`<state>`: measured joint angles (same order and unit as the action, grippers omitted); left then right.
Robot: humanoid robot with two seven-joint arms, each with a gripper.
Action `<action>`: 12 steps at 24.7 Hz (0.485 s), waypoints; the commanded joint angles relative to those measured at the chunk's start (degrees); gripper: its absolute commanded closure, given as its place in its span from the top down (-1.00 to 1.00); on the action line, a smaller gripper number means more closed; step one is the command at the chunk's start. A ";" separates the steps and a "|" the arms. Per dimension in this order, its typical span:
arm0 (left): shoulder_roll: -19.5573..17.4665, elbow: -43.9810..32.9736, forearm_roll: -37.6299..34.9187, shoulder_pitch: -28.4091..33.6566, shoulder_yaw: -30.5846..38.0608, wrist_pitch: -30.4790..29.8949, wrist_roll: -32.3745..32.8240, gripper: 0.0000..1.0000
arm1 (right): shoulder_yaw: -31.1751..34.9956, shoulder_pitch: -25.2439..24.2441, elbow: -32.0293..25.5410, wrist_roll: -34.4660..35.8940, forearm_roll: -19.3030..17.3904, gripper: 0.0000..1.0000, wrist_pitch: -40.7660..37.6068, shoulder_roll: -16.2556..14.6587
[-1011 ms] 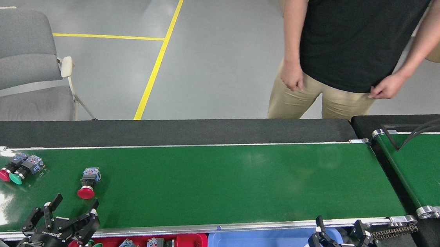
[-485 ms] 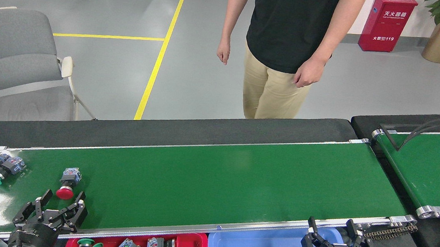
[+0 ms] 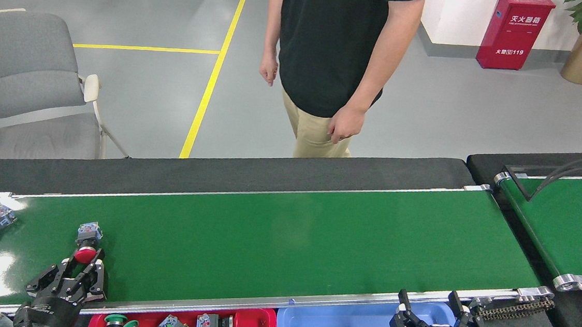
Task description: Pick switch part from conveyor to tray
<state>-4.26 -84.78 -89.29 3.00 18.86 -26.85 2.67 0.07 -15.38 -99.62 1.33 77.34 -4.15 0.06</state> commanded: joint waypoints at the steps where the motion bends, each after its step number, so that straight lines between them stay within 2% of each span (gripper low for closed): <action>1: -0.49 -7.24 2.98 4.65 -3.39 -5.76 -0.48 -0.43 | 0.11 -0.79 -0.93 -0.10 0.09 0.99 -0.07 -3.05; 2: -0.57 -11.46 4.74 8.78 -5.23 -9.98 -0.48 -0.24 | 0.11 -1.41 -1.11 -0.27 0.09 0.99 -0.07 -4.46; 3: -0.40 -14.27 5.70 12.03 -5.85 -14.38 -0.48 0.06 | 0.11 -1.85 -1.19 -0.27 0.09 0.99 -0.07 -4.90; 4: -0.05 -15.94 6.14 14.23 -6.02 -18.15 -0.39 0.57 | 0.11 -2.46 -1.28 -0.27 0.09 0.99 -0.16 -4.99; 5: 1.18 -16.91 6.32 15.63 -6.11 -18.15 -0.48 1.00 | 0.11 -2.99 -1.55 -0.18 0.09 0.99 -0.16 -5.25; 10: 2.06 -16.82 11.94 17.48 -5.76 -18.15 -0.48 1.00 | 0.28 -3.25 -1.72 -0.01 0.09 0.99 -0.34 -5.51; 12: 2.68 -16.82 12.03 17.83 -4.09 -18.15 -0.48 1.00 | 0.28 -2.99 -1.72 0.17 0.01 0.99 -0.34 -5.51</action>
<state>-1.77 -100.84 -77.73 20.84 13.99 -44.62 2.58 0.10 -18.71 -100.42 0.81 77.40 -4.27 -5.02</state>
